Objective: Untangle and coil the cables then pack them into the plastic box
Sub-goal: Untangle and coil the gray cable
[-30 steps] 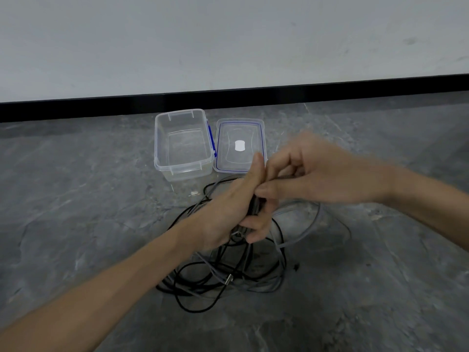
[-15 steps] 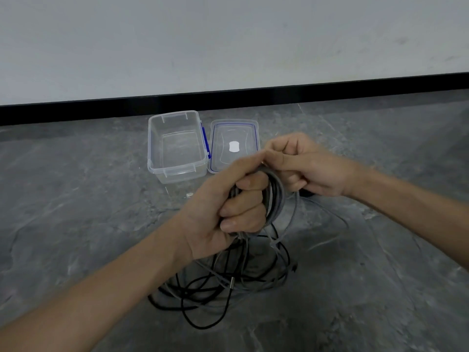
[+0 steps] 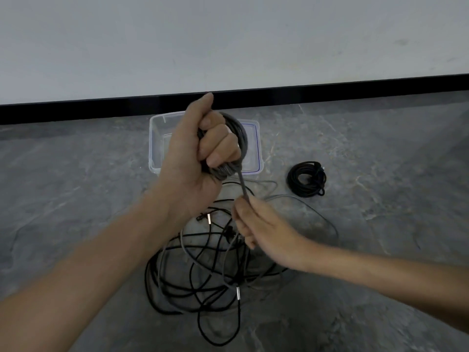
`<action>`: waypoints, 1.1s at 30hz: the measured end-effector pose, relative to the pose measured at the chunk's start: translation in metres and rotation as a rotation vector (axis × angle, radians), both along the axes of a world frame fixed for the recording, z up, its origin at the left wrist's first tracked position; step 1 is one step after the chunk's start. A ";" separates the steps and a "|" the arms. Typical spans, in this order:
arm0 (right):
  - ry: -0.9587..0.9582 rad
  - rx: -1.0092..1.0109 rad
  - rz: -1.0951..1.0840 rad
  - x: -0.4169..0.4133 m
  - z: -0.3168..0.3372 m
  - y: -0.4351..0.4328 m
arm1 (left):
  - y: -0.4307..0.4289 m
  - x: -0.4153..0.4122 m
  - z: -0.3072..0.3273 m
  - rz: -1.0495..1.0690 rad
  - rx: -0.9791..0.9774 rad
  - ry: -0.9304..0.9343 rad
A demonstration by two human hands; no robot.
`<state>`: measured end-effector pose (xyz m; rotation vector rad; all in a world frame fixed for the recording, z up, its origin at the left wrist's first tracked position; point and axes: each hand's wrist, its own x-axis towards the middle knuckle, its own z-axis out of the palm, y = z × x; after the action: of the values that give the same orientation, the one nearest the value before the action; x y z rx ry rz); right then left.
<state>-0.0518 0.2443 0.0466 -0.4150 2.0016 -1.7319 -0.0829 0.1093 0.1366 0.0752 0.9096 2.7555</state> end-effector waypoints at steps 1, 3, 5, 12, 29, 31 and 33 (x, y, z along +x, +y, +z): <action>0.036 0.051 0.030 0.006 0.000 -0.002 | 0.000 -0.002 0.000 0.064 -0.039 -0.019; 0.082 0.119 0.094 0.016 0.003 -0.006 | 0.001 -0.003 -0.001 0.169 -0.179 -0.035; 0.106 0.153 0.142 0.023 0.008 -0.007 | 0.002 -0.003 -0.004 0.239 -0.353 -0.033; 0.128 0.238 0.061 0.024 0.026 -0.004 | -0.003 -0.005 -0.030 0.374 -0.830 0.219; 0.370 0.546 0.137 -0.020 0.073 0.014 | 0.001 -0.005 -0.041 0.298 -1.381 0.656; 0.370 0.551 0.152 -0.025 0.076 0.017 | 0.001 -0.006 -0.040 0.308 -1.386 0.638; 0.386 0.571 0.169 -0.029 0.079 0.018 | 0.001 -0.006 -0.040 0.303 -1.399 0.642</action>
<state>-0.0812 0.2626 0.1253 -0.7280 2.5223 -0.9633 -0.0889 0.1101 0.0970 0.5896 2.8979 1.6331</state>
